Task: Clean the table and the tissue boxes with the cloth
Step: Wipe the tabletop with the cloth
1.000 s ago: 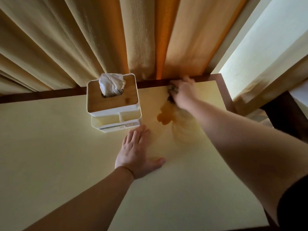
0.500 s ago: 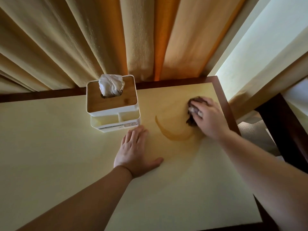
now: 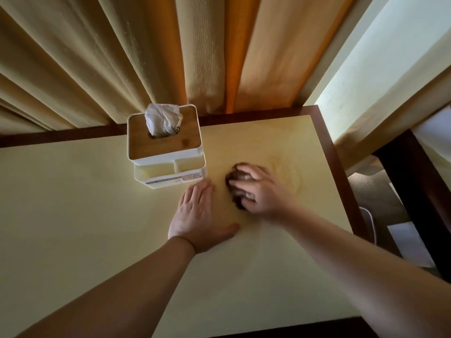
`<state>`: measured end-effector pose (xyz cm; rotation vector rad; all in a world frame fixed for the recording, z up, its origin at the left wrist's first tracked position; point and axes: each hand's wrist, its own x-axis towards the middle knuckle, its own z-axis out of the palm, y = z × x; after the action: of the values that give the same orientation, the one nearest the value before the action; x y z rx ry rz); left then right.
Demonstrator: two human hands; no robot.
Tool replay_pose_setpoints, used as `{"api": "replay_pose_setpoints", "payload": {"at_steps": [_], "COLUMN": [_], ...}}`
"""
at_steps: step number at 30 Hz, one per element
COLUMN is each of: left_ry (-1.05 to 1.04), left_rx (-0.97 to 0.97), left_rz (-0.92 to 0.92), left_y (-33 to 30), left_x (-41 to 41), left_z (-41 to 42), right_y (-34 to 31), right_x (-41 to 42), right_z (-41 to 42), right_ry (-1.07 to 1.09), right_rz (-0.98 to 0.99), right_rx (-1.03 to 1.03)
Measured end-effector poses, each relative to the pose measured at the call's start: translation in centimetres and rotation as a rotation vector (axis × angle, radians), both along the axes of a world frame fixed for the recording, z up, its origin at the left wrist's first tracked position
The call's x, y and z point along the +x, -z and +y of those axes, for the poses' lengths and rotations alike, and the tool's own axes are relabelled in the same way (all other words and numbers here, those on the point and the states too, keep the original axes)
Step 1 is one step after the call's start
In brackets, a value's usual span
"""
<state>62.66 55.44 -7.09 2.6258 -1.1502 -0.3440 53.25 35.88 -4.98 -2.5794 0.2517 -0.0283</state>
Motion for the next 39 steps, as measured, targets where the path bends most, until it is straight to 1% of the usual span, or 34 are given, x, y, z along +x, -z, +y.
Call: {"api": "replay_pose_setpoints", "payload": {"at_steps": [3, 6, 9, 12, 15, 17, 19, 22, 26, 29, 31, 33, 35, 37, 39], "left_ry": [-0.008, 0.0, 0.008, 0.023, 0.005, 0.01, 0.023, 0.02, 0.02, 0.025, 0.028, 0.03, 0.029, 0.027, 0.032], "left_rx": [-0.015, -0.025, -0.023, -0.026, -0.051, -0.034, 0.01, 0.017, -0.042, -0.051, -0.041, -0.022, -0.005, -0.004, 0.016], "left_rz": [0.012, 0.014, -0.002, -0.029, -0.003, -0.003, -0.01, -0.002, -0.007, -0.002, -0.001, 0.001, -0.001, -0.01, -0.009], "left_y": [-0.2, -0.1, 0.0, 0.0, 0.1, 0.1, 0.1, 0.0, 0.1, 0.2, 0.2, 0.3, 0.2, 0.2, 0.1], "left_x": [0.0, 0.0, 0.1, 0.1, 0.0, 0.1, 0.1, 0.1, 0.1, 0.1, 0.2, 0.3, 0.2, 0.2, 0.2], "left_z": [0.0, 0.0, 0.0, 0.1, 0.2, 0.1, 0.0, -0.1, 0.1, 0.0, 0.0, 0.0, 0.1, 0.0, 0.0], "right_y": [-0.8, -0.6, -0.4, -0.1, -0.3, -0.2, 0.4, 0.7, 0.8, 0.8, 0.7, 0.5, 0.4, 0.5, 0.6], "right_x": [-5.4, -8.1, -5.9, -0.8, 3.3, 3.9, 2.3, -2.7, -10.1, -12.2, -10.9, -7.7, -3.9, -0.9, 0.4], "right_z": [-0.9, -4.0, -7.0, -7.8, -5.8, -3.3, -0.5, 2.6, 2.1, -1.7, -4.5, -6.1, -6.0, -4.5, -2.0], "right_ry": [0.081, 0.252, 0.417, 0.49, 0.443, 0.331, 0.222, 0.166, 0.207, 0.392, 0.514, 0.605, 0.636, 0.561, 0.422], "right_rz": [0.086, 0.076, 0.08, 0.038, 0.034, 0.015, -0.028, -0.019, -0.064, -0.033, 0.009, 0.023, 0.021, 0.022, -0.009], "right_rx": [-0.043, -0.111, -0.143, -0.144, -0.11, -0.095, -0.067, -0.027, -0.105, -0.147, -0.164, -0.155, -0.105, -0.057, -0.03]}}
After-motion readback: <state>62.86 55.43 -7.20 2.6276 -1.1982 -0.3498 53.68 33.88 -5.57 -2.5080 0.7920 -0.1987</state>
